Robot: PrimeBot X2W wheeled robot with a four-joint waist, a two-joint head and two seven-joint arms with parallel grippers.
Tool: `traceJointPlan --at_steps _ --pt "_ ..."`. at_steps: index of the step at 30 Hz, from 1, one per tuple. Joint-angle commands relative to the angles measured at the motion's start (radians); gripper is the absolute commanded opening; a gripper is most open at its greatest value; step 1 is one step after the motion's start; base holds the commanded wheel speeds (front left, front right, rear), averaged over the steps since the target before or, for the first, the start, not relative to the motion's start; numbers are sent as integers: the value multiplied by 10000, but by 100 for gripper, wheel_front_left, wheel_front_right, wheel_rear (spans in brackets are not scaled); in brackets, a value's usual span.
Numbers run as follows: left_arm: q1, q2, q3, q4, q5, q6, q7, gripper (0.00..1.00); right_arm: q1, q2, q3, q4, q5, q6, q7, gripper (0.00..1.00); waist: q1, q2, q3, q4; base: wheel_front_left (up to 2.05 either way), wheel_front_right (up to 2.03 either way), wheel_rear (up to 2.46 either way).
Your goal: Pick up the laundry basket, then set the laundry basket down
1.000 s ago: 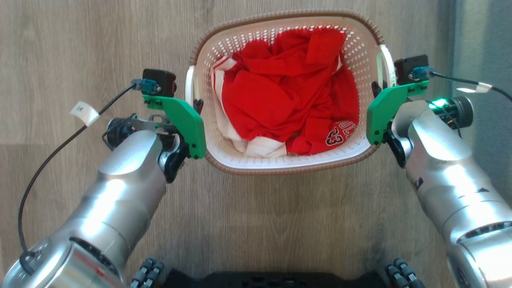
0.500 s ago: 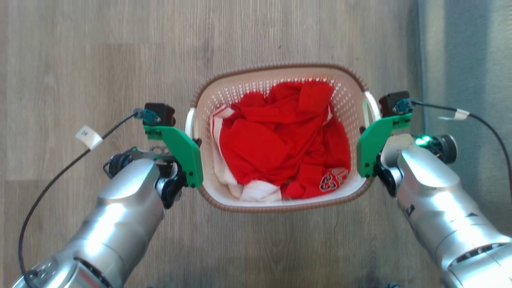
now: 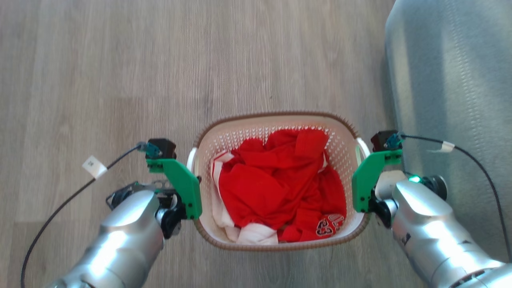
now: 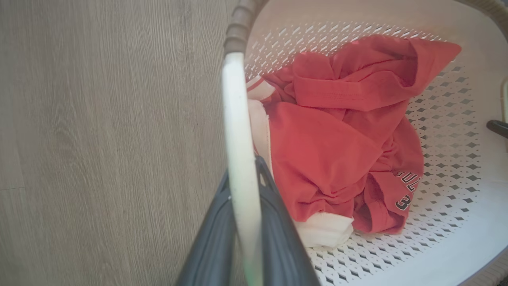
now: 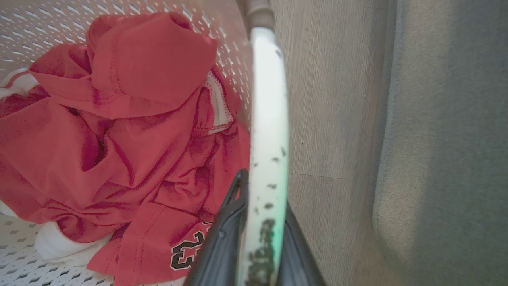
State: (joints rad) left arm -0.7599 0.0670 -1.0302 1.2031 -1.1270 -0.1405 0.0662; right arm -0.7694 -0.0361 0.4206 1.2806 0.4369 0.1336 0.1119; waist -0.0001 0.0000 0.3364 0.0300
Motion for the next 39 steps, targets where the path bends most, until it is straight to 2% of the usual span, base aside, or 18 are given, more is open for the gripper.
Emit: traceJointPlan --at_steps 1,8,19,39 --pt "-113 718 130 178 -112 98 -54 0 316 -141 222 11 133 -29 -2 0 1 0 -614 -107 0 0 0" --pt "353 756 48 370 -359 98 206 0 940 -141 513 -37 873 -29 100 0 1 0 -1748 -226 0 0 0" --pt "763 805 -32 558 -613 98 544 0 1477 -141 1081 -21 1820 -29 238 0 1 0 -2854 -268 0 0 0" --pt "921 859 -177 720 -842 98 1147 0 1530 -141 1887 63 2965 -29 239 0 1 0 -3431 -194 0 0 0"
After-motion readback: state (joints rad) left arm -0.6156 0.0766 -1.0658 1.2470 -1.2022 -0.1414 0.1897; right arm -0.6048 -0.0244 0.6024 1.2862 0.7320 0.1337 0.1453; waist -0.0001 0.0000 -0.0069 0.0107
